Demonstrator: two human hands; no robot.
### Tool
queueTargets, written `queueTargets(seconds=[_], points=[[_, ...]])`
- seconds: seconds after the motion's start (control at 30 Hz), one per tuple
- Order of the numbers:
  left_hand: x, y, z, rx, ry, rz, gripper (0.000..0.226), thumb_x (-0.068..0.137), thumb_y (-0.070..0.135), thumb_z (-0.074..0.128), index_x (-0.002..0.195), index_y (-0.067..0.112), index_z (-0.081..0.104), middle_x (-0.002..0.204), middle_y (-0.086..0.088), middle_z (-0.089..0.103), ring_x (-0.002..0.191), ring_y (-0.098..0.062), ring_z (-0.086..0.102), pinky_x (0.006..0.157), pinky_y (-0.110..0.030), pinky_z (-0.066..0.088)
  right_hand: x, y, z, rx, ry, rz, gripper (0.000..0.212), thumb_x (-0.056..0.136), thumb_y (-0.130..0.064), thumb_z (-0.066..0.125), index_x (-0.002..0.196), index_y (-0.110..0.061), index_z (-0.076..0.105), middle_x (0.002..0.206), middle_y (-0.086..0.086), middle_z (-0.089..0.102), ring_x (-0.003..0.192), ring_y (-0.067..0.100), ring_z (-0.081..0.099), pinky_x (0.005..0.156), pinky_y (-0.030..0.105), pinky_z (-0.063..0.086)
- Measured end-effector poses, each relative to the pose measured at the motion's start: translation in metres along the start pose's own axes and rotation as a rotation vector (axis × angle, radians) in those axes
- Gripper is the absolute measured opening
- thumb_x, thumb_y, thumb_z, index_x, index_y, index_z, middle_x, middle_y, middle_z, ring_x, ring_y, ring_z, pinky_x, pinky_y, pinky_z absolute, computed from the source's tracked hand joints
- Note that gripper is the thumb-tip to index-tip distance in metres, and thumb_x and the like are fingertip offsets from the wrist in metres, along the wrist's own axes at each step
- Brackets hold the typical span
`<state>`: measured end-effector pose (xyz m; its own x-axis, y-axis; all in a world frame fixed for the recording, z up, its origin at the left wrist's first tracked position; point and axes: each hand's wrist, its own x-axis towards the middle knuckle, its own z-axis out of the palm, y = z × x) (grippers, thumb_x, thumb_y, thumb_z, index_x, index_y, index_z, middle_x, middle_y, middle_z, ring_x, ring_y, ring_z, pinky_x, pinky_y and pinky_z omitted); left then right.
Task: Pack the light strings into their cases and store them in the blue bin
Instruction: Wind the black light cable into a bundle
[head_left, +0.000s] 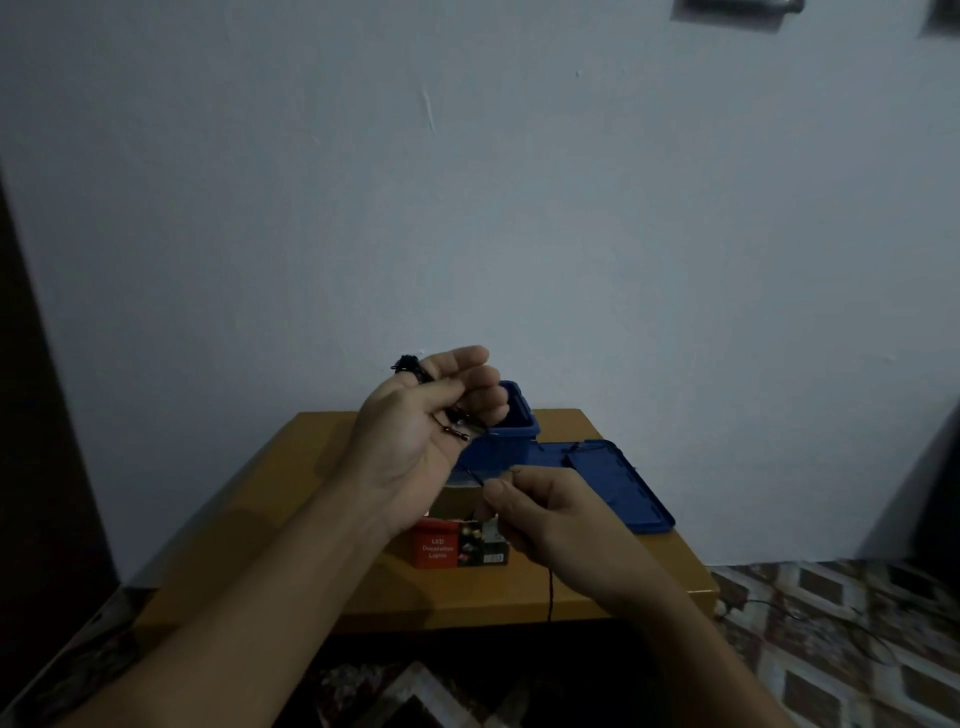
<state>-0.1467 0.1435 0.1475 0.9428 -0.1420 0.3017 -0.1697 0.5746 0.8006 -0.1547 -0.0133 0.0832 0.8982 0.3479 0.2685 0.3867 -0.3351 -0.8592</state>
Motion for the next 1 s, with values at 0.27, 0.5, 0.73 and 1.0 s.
queueTargets(seconds=[0.27,0.5,0.73,1.0], points=[[0.002,0.0,-0.007,0.178,0.143,0.024,0.025,0.104,0.019,0.044,0.084,0.009,0.056,0.065,-0.001,0.049,0.056,-0.013,0.043,0.062,-0.03,0.045,-0.003,-0.011,-0.005,-0.046,-0.009,-0.019,0.035,0.103,-0.033,0.051,0.091,-0.003,0.065,0.054,-0.017,0.056,0.049,-0.004,0.049,0.052,0.011,0.036],[-0.001,0.0,-0.01,0.355,0.149,-0.017,0.028,0.106,0.015,0.041,0.099,0.0,0.064,0.076,-0.008,0.065,0.065,-0.017,0.064,0.068,-0.032,0.058,-0.005,-0.021,-0.01,-0.095,0.007,-0.087,0.032,0.101,-0.034,0.056,0.081,-0.011,0.063,0.059,-0.012,0.056,0.055,0.003,0.049,0.059,0.027,0.042],[-0.004,0.003,-0.007,0.724,0.133,-0.147,0.035,0.103,0.026,0.048,0.076,0.007,0.06,0.064,-0.006,0.063,0.07,-0.022,0.058,0.069,-0.035,0.049,-0.005,-0.046,-0.019,-0.058,0.044,-0.193,0.034,0.096,-0.034,0.061,0.075,-0.008,0.06,0.055,-0.008,0.049,0.049,0.006,0.041,0.05,0.02,0.036],[-0.011,0.01,-0.003,0.924,-0.098,-0.304,0.042,0.102,0.037,0.044,0.073,0.01,0.058,0.048,-0.002,0.045,0.041,-0.014,0.035,0.044,-0.028,0.027,-0.002,-0.069,-0.028,-0.013,-0.009,-0.208,0.026,0.101,-0.012,0.056,0.076,-0.004,0.057,0.049,-0.014,0.055,0.043,-0.003,0.049,0.046,0.008,0.037]])
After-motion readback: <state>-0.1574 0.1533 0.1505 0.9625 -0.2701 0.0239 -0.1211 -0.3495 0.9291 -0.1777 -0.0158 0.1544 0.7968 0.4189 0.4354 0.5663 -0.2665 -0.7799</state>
